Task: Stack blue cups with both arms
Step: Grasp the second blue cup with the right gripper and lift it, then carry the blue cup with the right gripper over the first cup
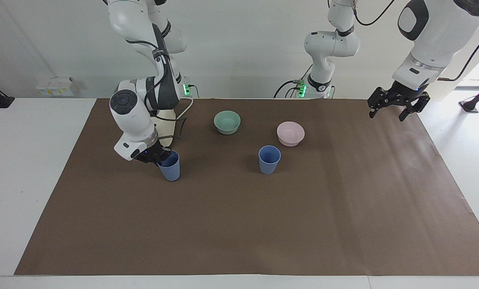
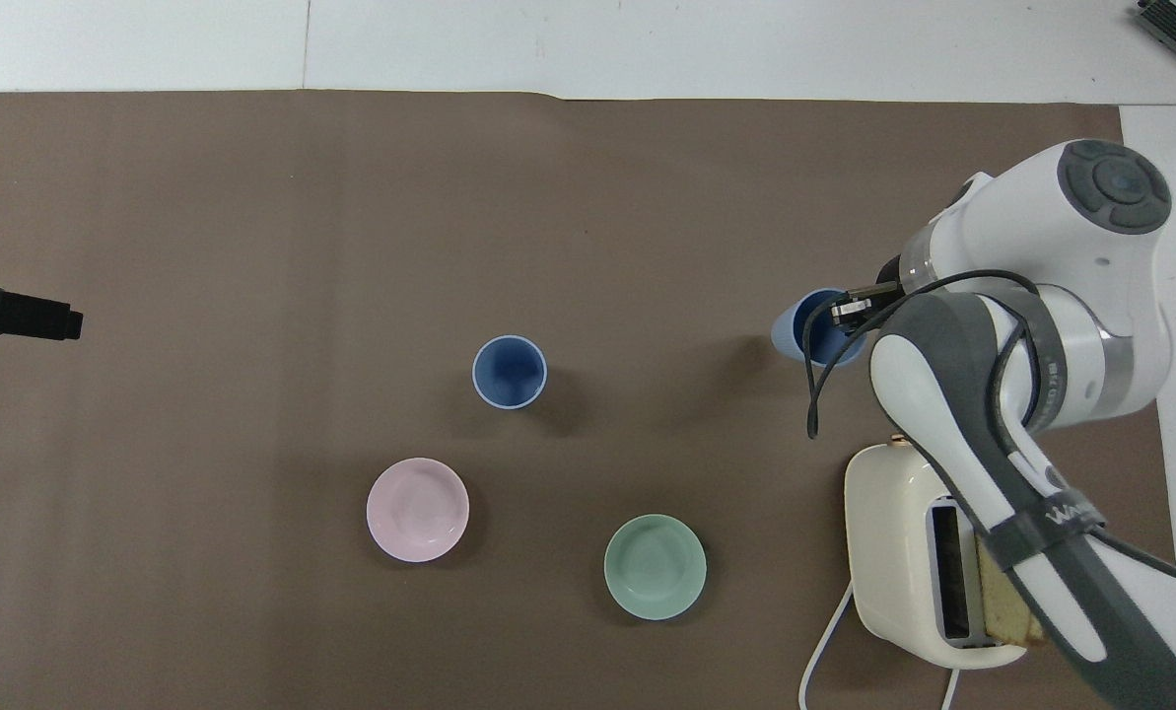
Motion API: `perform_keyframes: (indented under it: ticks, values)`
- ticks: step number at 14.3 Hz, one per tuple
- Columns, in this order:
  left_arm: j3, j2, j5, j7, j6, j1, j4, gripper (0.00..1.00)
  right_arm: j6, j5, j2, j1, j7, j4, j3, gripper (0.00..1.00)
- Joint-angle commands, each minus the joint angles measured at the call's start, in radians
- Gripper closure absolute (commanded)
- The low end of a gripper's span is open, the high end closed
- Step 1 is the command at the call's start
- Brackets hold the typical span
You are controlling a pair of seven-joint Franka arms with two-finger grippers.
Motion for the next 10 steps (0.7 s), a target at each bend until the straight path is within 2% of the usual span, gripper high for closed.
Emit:
perform_keyframes:
  ticks: [1, 4, 6, 10]
  values:
    - [-0.01, 0.06, 0.014, 0.015, -0.077, 0.02, 0.086, 0.0, -0.093, 0.017, 0.017, -0.007, 0.083, 0.123, 0.049, 1.0]
    - [-0.01, 0.06, 0.014, 0.015, -0.079, 0.02, 0.091, 0.0, -0.178, 0.003, 0.089, 0.036, 0.268, 0.276, 0.122, 1.0]
    - [-0.011, 0.057, 0.018, 0.015, -0.077, 0.016, 0.089, 0.0, -0.202, -0.005, 0.129, 0.105, 0.347, 0.364, 0.119, 1.0]
    - [-0.011, 0.054, 0.018, 0.012, -0.076, 0.017, 0.085, 0.0, -0.215, -0.012, 0.169, 0.205, 0.491, 0.456, 0.116, 1.0]
